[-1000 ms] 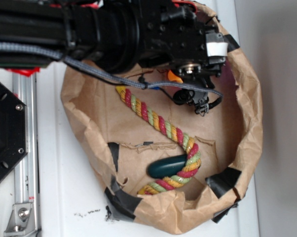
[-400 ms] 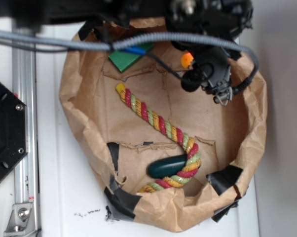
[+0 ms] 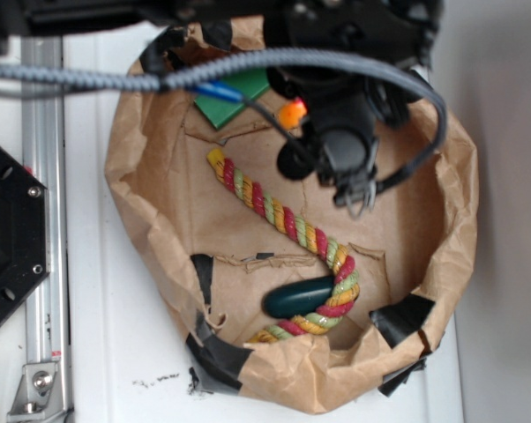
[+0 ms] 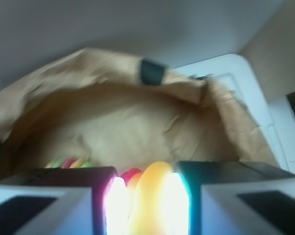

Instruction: Grab the yellow duck.

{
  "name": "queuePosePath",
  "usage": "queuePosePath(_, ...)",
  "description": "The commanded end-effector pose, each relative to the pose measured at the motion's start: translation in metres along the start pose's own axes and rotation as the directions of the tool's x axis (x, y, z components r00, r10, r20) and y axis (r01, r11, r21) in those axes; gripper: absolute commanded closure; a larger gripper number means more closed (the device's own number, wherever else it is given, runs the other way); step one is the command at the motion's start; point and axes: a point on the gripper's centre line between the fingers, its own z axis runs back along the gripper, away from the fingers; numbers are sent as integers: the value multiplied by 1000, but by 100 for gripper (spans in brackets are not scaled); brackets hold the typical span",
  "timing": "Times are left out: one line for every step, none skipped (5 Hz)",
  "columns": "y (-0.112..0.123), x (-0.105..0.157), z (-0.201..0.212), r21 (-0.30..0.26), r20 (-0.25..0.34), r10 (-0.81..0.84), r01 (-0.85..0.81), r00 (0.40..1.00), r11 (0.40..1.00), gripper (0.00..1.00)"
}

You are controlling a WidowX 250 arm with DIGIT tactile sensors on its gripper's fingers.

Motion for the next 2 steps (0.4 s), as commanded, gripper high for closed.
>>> queuePosePath(-26, -11, 15, 25, 11, -199, 199, 980, 980, 100)
queuePosePath(-22, -5, 7, 30, -1, -180, 180, 984, 983, 100)
